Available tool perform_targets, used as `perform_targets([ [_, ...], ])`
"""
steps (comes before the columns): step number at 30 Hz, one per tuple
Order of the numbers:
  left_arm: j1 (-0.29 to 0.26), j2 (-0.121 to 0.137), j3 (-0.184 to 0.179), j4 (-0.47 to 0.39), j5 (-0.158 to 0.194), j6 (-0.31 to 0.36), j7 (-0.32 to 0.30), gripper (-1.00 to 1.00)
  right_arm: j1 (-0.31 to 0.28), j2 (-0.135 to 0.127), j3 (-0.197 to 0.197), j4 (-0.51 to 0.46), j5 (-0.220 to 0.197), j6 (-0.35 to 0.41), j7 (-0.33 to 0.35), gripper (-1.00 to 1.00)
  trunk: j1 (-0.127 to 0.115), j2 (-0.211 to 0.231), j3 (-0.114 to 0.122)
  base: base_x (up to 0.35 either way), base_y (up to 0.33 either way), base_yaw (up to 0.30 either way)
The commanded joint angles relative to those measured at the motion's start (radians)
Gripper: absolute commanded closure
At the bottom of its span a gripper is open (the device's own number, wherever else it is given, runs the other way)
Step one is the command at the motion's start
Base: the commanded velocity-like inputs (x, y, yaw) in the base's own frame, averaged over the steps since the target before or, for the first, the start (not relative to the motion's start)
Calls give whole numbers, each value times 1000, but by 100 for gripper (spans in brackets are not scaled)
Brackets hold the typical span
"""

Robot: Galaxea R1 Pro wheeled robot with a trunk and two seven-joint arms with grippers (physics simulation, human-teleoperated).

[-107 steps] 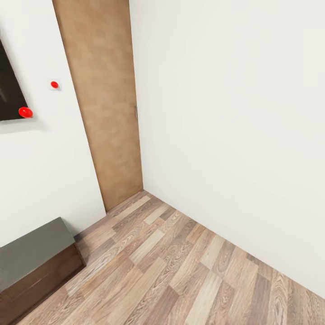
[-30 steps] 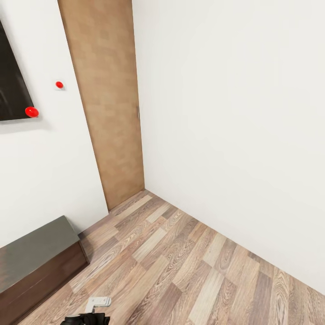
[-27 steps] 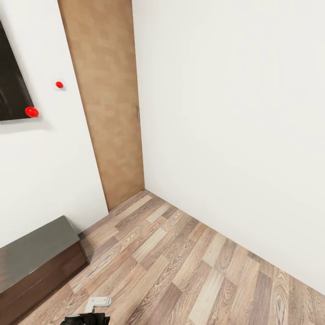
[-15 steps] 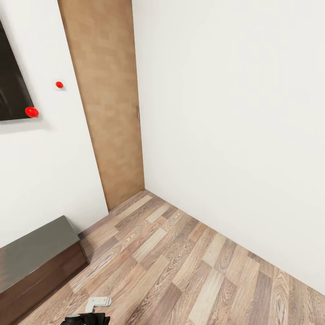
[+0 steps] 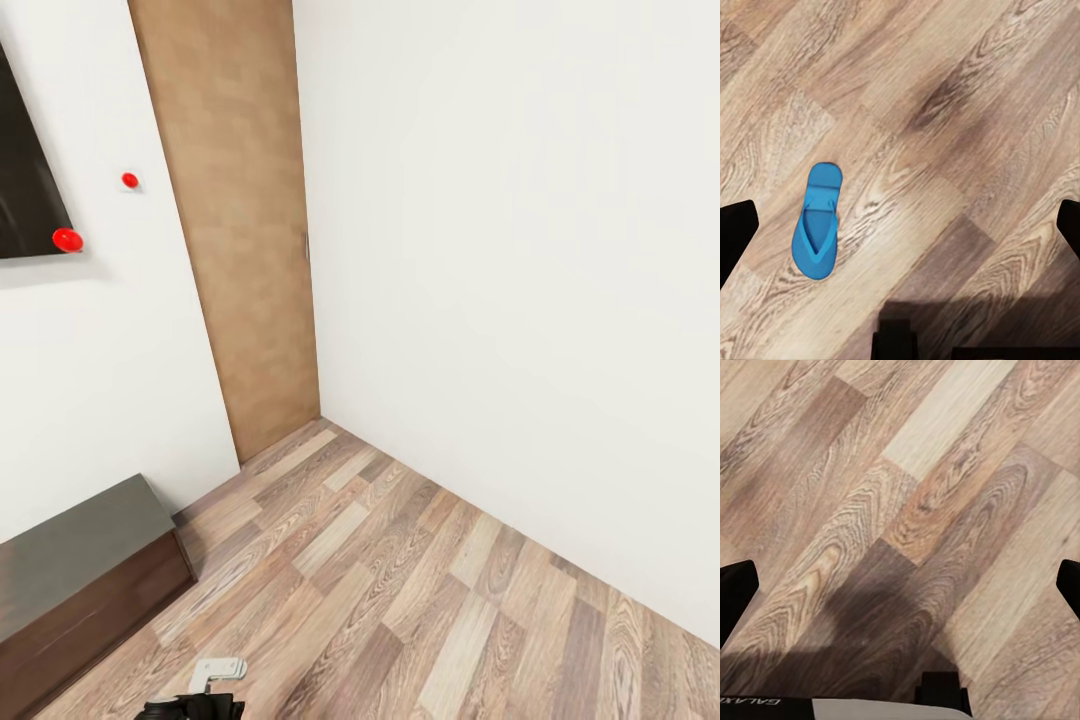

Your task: In the bedroom, move the book from the bed onto either nightstand, and place the two sandals side by side next to the bed.

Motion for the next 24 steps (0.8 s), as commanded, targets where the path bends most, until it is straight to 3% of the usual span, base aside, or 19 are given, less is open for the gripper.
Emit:
perform_targets([
  [1, 0, 0, 4, -2, -1, 6, -6, -100, 0, 1, -6, -1, 0, -1, 8, -100, 4, -8, -4, 0, 0, 0],
  [21, 0, 1, 4, -3, -1, 0, -6, -100, 0, 1, -6, -1, -1, -1, 10, -100, 81, -148, -67, 0, 0, 0],
  [24, 0, 11, 6, -2, -1, 0, -5, -100, 0, 1, -6, -1, -1, -1, 10, -100, 92, -169, -76, 0, 0, 0],
])
